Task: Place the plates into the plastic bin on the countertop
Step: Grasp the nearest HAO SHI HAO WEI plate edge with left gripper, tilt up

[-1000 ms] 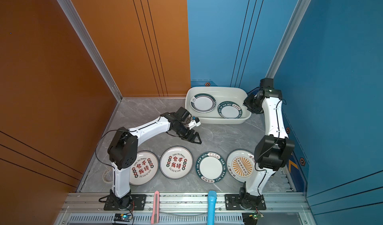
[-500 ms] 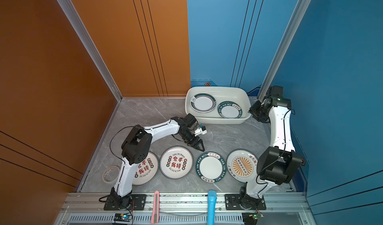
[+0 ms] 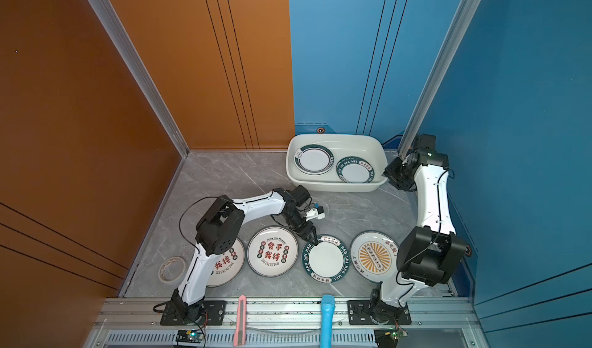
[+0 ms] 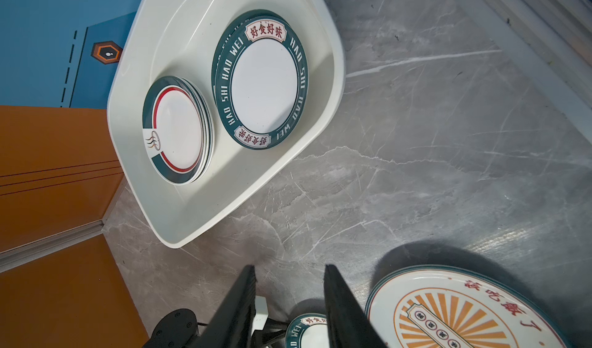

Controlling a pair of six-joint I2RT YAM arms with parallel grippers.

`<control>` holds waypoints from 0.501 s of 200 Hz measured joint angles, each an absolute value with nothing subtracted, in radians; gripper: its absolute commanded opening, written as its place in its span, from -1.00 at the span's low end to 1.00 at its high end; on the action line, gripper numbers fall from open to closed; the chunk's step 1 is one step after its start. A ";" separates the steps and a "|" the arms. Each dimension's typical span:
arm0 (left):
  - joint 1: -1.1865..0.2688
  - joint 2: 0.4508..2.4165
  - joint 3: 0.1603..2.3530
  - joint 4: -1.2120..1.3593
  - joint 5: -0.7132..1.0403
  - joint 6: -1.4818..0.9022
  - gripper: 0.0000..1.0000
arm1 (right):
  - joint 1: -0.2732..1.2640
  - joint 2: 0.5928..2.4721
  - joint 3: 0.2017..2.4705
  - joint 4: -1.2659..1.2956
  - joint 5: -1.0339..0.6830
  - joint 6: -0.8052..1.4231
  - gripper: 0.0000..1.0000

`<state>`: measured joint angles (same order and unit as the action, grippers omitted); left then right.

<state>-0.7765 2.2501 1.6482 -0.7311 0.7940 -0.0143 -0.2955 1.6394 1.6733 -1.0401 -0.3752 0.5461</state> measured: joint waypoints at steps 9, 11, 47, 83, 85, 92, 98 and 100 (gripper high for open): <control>-0.778 2.251 1.644 -0.732 0.794 -0.009 -0.24 | -0.295 1.639 1.669 -1.040 -0.375 0.546 -0.23; -0.779 2.251 1.644 -0.733 0.794 -0.006 -0.25 | -0.294 1.639 1.668 -1.040 -0.375 0.546 -0.23; -0.780 2.260 1.640 -0.741 0.791 0.002 -0.51 | -0.295 1.636 1.639 -1.040 -0.376 0.546 -0.23; -0.780 2.267 1.637 -0.744 0.792 0.004 -0.65 | -0.295 1.607 1.601 -1.040 -0.375 0.545 -0.23; -0.780 2.267 1.637 -0.744 0.793 0.004 -0.66 | -0.295 1.605 1.599 -1.040 -0.375 0.545 -0.23; -0.780 2.269 1.637 -0.745 0.794 0.004 -0.69 | -0.295 1.597 1.592 -1.040 -0.375 0.544 -0.23; -0.780 2.271 1.637 -0.745 0.794 0.004 -0.71 | -0.295 1.589 1.587 -1.040 -0.375 0.542 -0.23; -0.780 2.271 1.637 -0.746 0.795 0.003 -0.72 | -0.295 1.586 1.585 -1.041 -0.375 0.541 -0.23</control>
